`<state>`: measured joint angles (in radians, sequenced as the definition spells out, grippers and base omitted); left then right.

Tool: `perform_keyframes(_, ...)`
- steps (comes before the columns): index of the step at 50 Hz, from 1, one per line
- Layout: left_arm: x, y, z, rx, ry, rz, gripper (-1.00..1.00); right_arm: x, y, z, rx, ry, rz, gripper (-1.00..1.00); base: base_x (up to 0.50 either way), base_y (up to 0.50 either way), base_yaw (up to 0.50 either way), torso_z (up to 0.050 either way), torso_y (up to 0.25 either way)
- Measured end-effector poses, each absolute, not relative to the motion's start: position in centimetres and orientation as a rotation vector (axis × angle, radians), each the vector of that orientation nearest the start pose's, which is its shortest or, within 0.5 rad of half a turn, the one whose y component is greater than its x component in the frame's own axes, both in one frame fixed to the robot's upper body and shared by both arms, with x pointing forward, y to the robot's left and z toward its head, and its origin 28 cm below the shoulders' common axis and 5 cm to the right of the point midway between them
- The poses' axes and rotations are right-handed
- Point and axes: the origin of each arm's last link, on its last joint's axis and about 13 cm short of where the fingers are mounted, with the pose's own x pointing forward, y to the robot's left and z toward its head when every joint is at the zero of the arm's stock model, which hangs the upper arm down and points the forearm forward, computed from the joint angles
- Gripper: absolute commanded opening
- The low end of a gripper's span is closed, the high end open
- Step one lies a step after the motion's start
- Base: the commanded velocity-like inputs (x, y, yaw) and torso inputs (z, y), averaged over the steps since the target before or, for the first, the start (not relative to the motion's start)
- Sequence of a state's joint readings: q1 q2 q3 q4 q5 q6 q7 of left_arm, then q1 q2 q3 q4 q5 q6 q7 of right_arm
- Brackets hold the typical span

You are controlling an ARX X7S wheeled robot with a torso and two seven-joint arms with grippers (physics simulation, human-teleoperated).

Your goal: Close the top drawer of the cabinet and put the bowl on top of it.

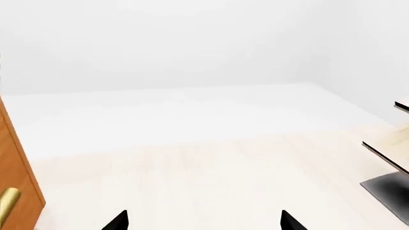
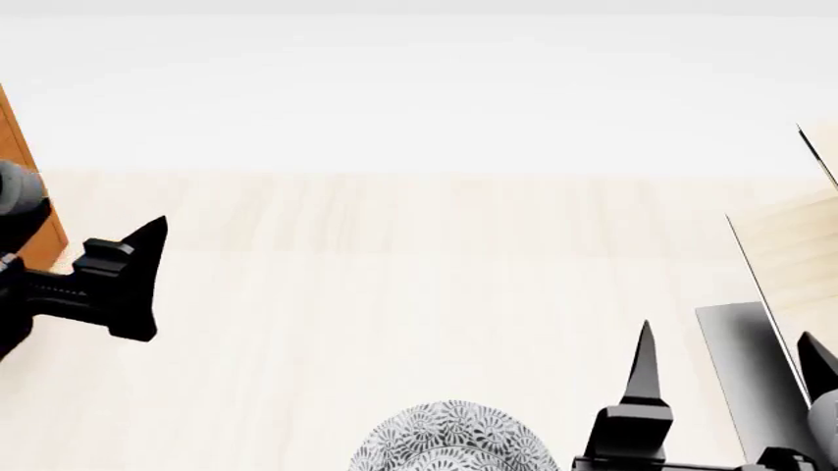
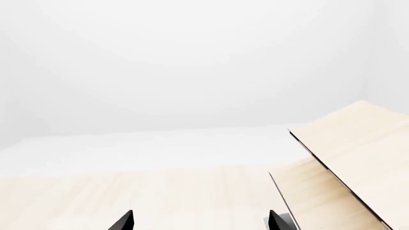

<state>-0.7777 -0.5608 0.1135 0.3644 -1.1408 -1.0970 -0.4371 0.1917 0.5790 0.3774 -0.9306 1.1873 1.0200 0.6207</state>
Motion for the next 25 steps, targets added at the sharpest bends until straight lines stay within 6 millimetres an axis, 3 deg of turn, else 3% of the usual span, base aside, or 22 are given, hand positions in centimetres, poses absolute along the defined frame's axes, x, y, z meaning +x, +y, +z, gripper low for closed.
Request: perform_keyframes(25, 28.5, 23.7, 23.3, -0.103, 0.265, -0.402, 1.0, 16.1, -15.7, 19.3, 0.049, -0.031, -0.021, 1.0, 0.0, 0.0, 0.0, 0.0, 0.0)
